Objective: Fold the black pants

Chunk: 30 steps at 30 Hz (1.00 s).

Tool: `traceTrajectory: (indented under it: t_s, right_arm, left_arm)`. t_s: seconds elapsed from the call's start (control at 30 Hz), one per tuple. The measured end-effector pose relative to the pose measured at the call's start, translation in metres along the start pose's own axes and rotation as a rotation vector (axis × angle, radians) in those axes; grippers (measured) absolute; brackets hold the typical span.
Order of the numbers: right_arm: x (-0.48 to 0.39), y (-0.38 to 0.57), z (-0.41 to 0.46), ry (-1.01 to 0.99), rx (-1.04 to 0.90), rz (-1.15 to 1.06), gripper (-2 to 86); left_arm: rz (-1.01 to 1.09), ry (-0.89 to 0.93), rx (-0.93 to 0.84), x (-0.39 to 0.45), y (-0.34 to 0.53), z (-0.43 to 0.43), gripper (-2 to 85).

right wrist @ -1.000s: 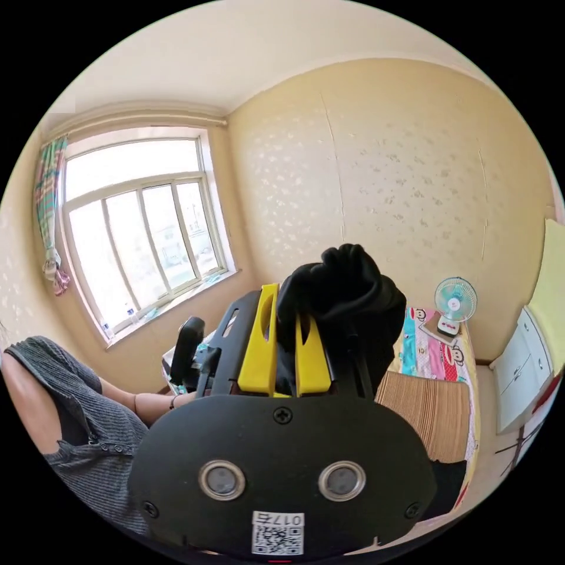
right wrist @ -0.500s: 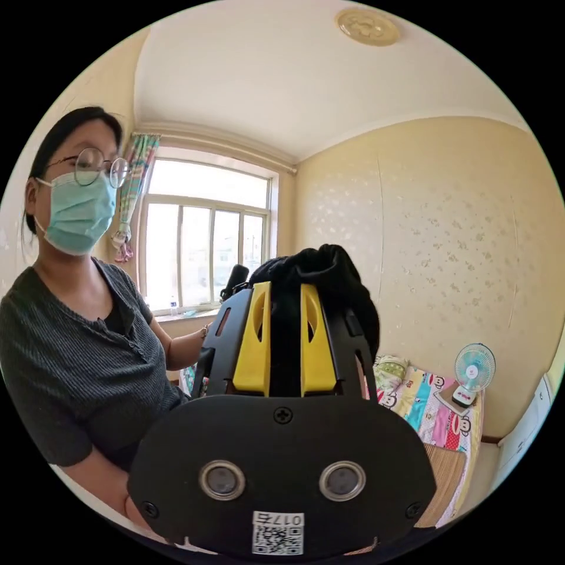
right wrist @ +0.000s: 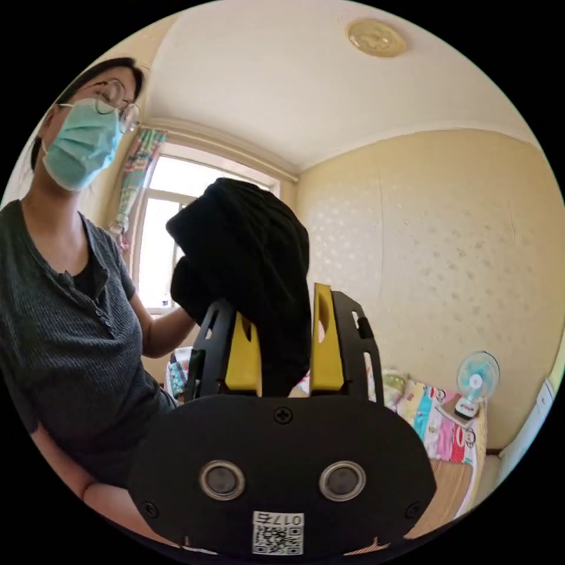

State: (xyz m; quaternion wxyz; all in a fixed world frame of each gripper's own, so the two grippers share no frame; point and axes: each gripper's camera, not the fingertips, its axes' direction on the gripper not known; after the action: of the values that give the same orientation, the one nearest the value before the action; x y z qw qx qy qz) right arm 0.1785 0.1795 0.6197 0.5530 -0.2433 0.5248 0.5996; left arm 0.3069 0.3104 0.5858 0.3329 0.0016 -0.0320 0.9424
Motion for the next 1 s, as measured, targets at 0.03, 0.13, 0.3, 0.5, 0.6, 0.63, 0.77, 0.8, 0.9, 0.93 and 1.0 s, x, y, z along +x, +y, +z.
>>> traceTrajectory:
  t_s: [0.03,0.13,0.3,0.5,0.6,0.63,0.77,0.8,0.9,0.93,1.0]
  right_arm:
    - [0.001,-0.003,-0.005,-0.002,0.055,0.004,6.8]
    - [0.028,-0.011,-0.011,0.175,0.056,0.183,5.4]
    - [0.015,-0.022,0.030,0.490,-0.123,0.157,4.5]
    - [-0.017,-0.019,0.099,0.748,-0.261,0.090,4.5]
    - [-0.034,-0.027,0.108,0.784,-0.278,0.010,4.5]
    - [-0.040,-0.033,0.108,0.789,-0.279,-0.018,4.5]
    - [-0.053,-0.053,0.101,0.769,-0.261,-0.048,4.5]
    - [-0.054,-0.055,0.100,0.771,-0.257,-0.043,4.5]
    - [-0.054,-0.065,0.092,0.789,-0.247,-0.006,4.5]
    - [-0.053,-0.069,0.088,0.796,-0.243,0.012,4.6]
    - [-0.052,-0.073,0.080,0.794,-0.235,0.039,4.5]
  left_arm:
    - [0.010,-0.034,-0.007,0.004,0.002,-0.001,5.0]
    - [0.083,-0.288,-0.072,0.030,0.013,-0.004,3.6]
    - [0.111,-1.015,-0.276,0.048,0.045,0.040,-0.3]
    - [0.088,-1.616,-0.614,-0.008,0.116,0.104,-0.5]
    - [0.033,-1.587,-0.714,-0.032,0.158,0.123,-0.4]
    - [0.018,-1.570,-0.721,-0.035,0.165,0.126,-0.4]
    - [-0.044,-1.527,-0.786,-0.045,0.198,0.145,-0.3]
    - [-0.067,-1.497,-0.781,-0.045,0.202,0.147,-0.2]
    - [-0.116,-1.436,-0.761,-0.043,0.207,0.148,0.2]
    - [-0.123,-1.428,-0.757,-0.042,0.207,0.148,0.3]
    - [-0.142,-1.396,-0.748,-0.036,0.208,0.146,1.1]
